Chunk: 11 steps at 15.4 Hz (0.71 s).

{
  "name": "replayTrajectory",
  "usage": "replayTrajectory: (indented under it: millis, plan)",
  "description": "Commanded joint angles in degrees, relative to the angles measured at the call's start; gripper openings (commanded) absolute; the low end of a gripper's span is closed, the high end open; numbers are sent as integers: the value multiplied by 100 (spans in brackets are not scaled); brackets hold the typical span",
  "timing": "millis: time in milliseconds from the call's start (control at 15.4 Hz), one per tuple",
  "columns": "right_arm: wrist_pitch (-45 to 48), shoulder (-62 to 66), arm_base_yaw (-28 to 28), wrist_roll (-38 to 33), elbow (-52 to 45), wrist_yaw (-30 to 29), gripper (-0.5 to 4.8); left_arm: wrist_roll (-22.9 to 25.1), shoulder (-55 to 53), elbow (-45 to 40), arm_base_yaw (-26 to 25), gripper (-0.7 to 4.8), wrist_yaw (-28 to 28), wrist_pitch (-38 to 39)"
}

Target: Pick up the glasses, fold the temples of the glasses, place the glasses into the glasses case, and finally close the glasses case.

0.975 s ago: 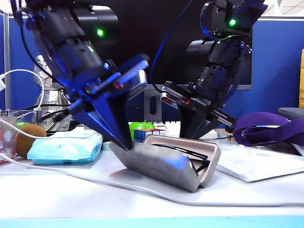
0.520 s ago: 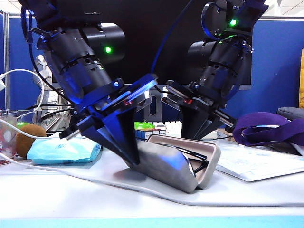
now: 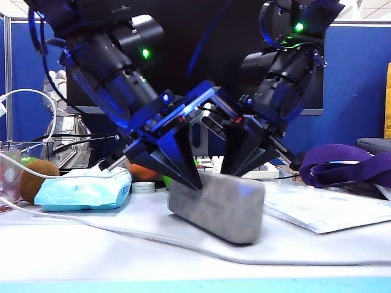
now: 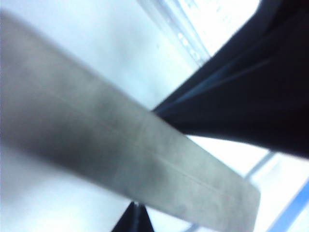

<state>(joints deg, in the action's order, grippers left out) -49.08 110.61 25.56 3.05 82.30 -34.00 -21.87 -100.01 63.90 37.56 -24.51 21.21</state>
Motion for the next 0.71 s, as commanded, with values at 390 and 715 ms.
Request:
replayTrajectory:
  millis: [390,715]
  plan:
    - [-188,-234,15,31,17,-166,-5,22,42,22,68,-6,149,-868]
    - [-190,-234,24,173,17,-535,-5,44,225,22,66,-5,114,-448]
